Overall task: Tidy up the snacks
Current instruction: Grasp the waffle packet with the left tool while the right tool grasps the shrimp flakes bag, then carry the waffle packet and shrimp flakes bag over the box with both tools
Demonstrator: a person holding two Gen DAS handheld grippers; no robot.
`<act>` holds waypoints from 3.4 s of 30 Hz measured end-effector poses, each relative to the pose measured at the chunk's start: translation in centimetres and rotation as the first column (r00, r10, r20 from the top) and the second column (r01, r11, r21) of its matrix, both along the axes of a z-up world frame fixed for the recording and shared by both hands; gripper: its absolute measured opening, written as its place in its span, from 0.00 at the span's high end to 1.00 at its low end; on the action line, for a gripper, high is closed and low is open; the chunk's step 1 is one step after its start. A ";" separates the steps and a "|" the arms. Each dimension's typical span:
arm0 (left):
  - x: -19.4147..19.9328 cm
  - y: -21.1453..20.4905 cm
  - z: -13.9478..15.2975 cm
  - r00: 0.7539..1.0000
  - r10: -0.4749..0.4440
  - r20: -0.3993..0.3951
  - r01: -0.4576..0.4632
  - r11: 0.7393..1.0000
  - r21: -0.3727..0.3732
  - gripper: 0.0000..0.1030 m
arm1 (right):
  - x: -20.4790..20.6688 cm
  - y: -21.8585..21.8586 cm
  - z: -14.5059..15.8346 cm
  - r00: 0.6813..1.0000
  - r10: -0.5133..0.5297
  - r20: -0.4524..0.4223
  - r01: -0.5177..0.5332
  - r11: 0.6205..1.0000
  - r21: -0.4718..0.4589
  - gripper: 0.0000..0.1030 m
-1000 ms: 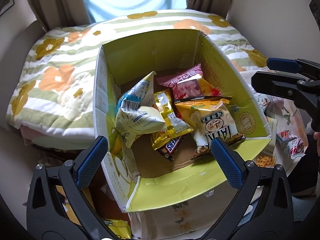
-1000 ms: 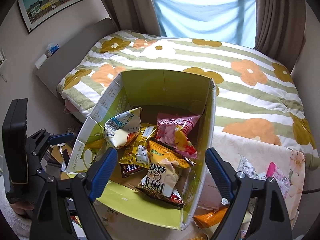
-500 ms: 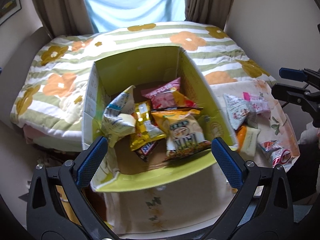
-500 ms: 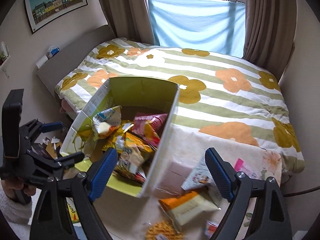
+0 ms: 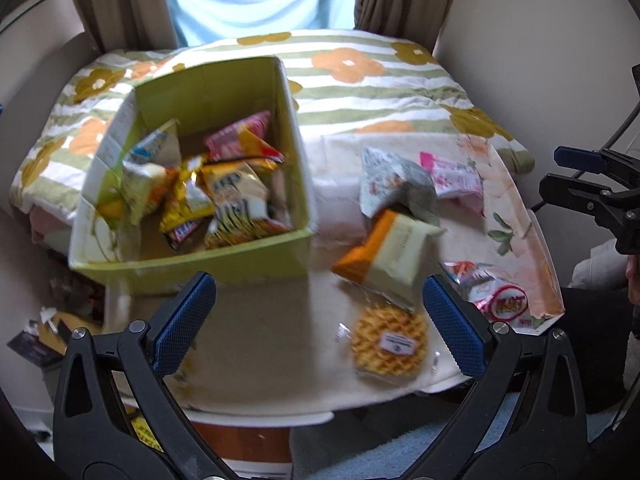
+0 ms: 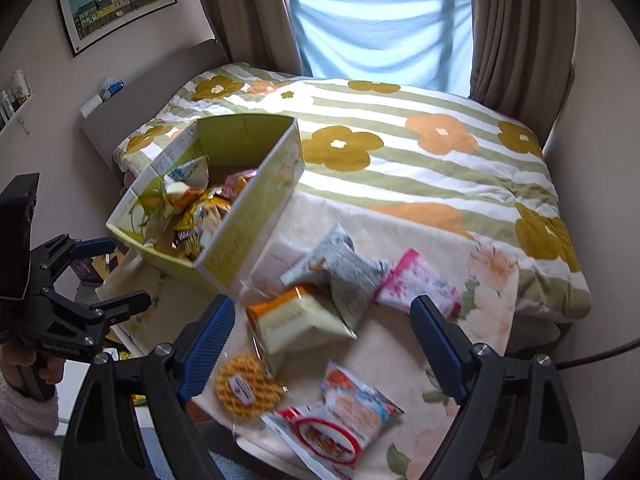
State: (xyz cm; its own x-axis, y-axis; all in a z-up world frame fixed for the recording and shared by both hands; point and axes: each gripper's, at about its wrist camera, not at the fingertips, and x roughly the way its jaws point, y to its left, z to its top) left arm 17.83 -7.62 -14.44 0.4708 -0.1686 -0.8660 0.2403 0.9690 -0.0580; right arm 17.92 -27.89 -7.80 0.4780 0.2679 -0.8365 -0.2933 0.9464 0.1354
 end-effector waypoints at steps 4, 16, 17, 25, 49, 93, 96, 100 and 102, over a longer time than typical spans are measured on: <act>-1.7 -2.6 -2.2 0.999 0.011 -0.045 -0.011 1.000 -0.002 0.00 | -1.3 -1.9 -1.5 0.999 0.001 -0.039 0.000 1.000 0.026 0.16; -3.1 -7.8 -10.5 0.973 -0.161 -0.164 0.168 0.985 0.027 0.00 | -2.4 -3.9 -7.0 0.989 0.007 -0.145 0.005 0.997 0.083 0.16; -3.2 -8.1 -11.1 0.970 -0.176 -0.168 0.184 0.982 0.032 0.00 | -2.4 -3.9 -7.3 0.988 0.003 -0.153 0.010 0.996 0.085 0.16; -3.5 -8.9 -14.5 0.947 -0.258 -0.190 0.272 0.961 0.049 0.00 | -2.9 -3.6 -10.1 0.969 -0.057 -0.239 0.085 0.990 0.109 0.16; -2.0 -10.2 -17.4 0.943 -0.276 -0.186 0.302 0.944 0.132 0.00 | -4.2 -4.7 -14.9 0.811 -0.385 -0.440 0.493 0.856 0.159 0.09; -2.1 -6.5 -14.7 0.936 -0.301 -0.181 0.310 0.950 0.025 0.24 | -4.3 -5.0 -14.7 0.869 -0.280 -0.408 0.437 0.822 0.365 0.45; -2.4 -6.3 -13.5 0.946 -0.283 -0.158 0.291 0.956 0.028 0.24 | -4.6 -5.5 -13.8 0.881 -0.272 -0.388 0.421 0.824 0.378 0.45; -2.6 -6.1 -10.9 0.963 -0.244 -0.111 0.248 0.969 0.023 0.24 | -4.6 -5.7 -12.1 0.900 -0.255 -0.354 0.390 0.834 0.391 0.45; -2.8 -5.8 -9.3 0.974 -0.215 -0.076 0.217 0.976 0.020 0.24 | -4.5 -5.8 -11.0 0.913 -0.239 -0.330 0.366 0.839 0.404 0.45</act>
State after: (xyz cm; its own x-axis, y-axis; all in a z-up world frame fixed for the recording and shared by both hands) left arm 15.02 -13.46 -23.74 0.3609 -0.2344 -0.9027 0.4404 0.8960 -0.0565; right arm 13.45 -33.73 -18.77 0.3836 0.5199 -0.7633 0.1025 0.7974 0.5946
